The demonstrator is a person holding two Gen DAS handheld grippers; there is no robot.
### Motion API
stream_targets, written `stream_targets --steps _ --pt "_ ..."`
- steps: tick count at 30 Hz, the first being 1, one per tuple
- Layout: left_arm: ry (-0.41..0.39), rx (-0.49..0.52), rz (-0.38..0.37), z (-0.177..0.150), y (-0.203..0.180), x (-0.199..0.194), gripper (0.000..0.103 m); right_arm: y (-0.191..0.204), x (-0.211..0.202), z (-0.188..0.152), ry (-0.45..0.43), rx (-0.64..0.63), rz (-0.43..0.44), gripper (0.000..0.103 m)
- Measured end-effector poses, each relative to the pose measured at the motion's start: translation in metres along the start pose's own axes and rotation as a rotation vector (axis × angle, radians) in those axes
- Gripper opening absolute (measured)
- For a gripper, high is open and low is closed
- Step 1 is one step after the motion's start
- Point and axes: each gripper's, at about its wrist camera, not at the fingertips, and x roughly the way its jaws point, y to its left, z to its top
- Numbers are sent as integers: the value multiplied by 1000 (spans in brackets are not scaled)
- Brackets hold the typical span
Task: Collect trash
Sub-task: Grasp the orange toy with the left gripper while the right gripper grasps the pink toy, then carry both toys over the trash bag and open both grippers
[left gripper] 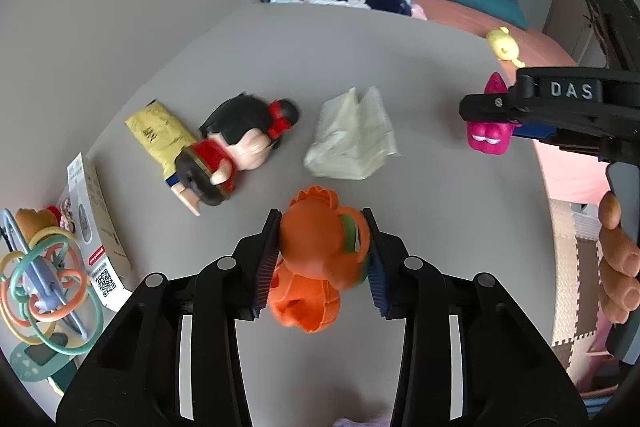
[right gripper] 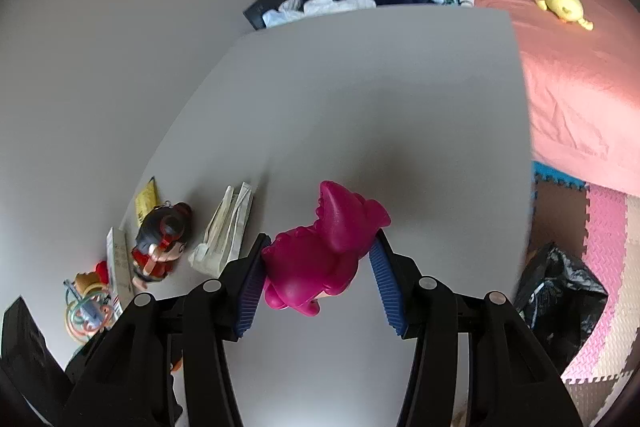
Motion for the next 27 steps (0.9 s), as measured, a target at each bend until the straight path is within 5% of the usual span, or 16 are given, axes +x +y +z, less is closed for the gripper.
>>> stream_targets --steps 5,11,18,27 --pt "2 -3 12 -2 -14 3 36 -19 -28 -7 -40 1 -4 52" --pt "-27 -133 -47 -6 -10 -8 34 -38 -51 -16 -58 5 15 53" --pt "-95 -53 -77 8 -58 -41 34 -71 -87 -22 -119 25 22 53" --pt "-75 92 -163 15 -163 -32 34 -148 -127 -34 -166 99 -54 53"
